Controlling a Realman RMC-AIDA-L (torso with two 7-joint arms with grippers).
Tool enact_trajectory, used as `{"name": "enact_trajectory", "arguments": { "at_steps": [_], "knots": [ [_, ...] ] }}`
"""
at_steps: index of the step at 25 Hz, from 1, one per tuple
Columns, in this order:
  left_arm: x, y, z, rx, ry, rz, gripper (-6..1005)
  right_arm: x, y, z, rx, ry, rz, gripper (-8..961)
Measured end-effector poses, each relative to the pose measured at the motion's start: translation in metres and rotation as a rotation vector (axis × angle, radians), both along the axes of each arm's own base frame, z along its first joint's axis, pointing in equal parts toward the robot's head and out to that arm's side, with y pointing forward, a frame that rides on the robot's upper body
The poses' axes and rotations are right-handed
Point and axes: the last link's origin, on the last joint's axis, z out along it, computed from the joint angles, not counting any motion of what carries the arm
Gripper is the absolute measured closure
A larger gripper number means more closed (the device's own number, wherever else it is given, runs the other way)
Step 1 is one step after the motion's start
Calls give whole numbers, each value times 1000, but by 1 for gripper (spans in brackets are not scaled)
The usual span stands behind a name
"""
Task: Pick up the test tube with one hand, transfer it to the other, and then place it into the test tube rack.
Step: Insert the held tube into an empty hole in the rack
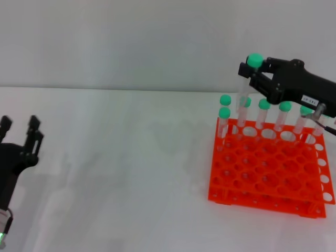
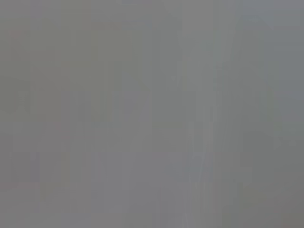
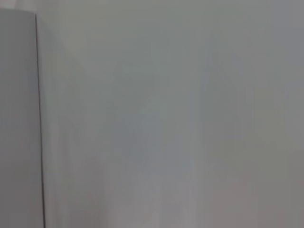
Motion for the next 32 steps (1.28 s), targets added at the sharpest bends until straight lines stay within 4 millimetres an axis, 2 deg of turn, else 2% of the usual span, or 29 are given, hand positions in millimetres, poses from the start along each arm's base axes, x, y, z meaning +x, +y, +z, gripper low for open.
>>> {"name": "enact_trajectory", "arguments": {
  "at_steps": [5, 10, 19, 32],
  "knots": [
    [-8, 3, -1, -16, -34, 54, 403, 10, 1, -11, 13, -30, -68, 744],
    [-6, 11, -5, -42, -35, 60, 403, 10, -2, -27, 16, -60, -71, 744],
    [-4, 13, -6, -46, -42, 56, 402, 18, 1, -43, 1, -132, -129, 744],
    [-5, 11, -7, -48, -44, 60, 402, 21, 6, -48, 26, -162, -166, 743]
  ]
}}
